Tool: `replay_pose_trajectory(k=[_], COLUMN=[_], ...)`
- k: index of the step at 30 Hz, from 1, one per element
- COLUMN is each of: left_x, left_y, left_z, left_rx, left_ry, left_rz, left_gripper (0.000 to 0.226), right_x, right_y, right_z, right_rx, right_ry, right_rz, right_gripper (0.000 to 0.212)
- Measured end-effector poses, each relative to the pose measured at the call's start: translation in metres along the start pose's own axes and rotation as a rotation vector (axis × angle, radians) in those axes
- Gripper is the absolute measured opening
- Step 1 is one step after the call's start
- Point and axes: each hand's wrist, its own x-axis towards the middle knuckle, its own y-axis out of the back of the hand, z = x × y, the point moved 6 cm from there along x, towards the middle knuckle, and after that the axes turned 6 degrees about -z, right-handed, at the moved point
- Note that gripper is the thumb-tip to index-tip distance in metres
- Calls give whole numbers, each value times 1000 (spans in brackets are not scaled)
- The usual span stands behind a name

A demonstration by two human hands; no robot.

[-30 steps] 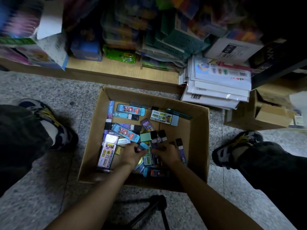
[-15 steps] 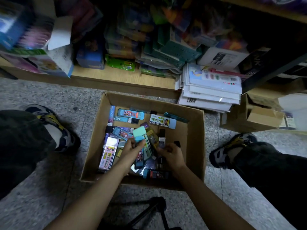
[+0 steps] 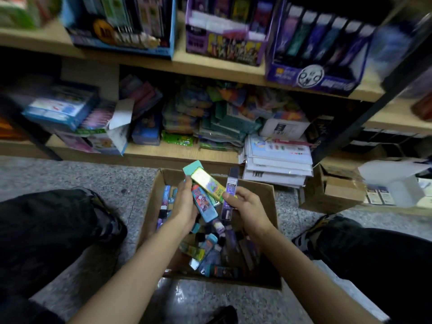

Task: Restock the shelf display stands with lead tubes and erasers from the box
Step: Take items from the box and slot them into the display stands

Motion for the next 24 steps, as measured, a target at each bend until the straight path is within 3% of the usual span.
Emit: replay_pose_trajectory(k=[3, 7, 14, 17, 21, 24], left_x=[-24, -58, -84, -88, -93, -98], left_y=[-22, -36, -59, -71, -86, -96], left_z=[29, 66, 130, 163, 210, 239], left_rx=[15, 154, 226, 259, 257, 240], left_ry=[-12, -145, -335, -414, -545, -635], left_rz=[-126, -229, -299, -324, -341, -347], left_gripper=[61, 30, 20, 18, 21, 31], right_x=[-8, -18, -32, -37, -35, -31], right_y=[-6, -13, -19, -15, -1, 17], right_z=[-29, -70, -139, -175, -226, -255], right_rx=[-10, -93, -147, -212, -291, -343], right_ry=[30, 80, 221, 337, 494, 570], right_rz=[-37, -123, -211, -165, -23, 72], right_gripper=[16, 13, 19, 22, 3, 11])
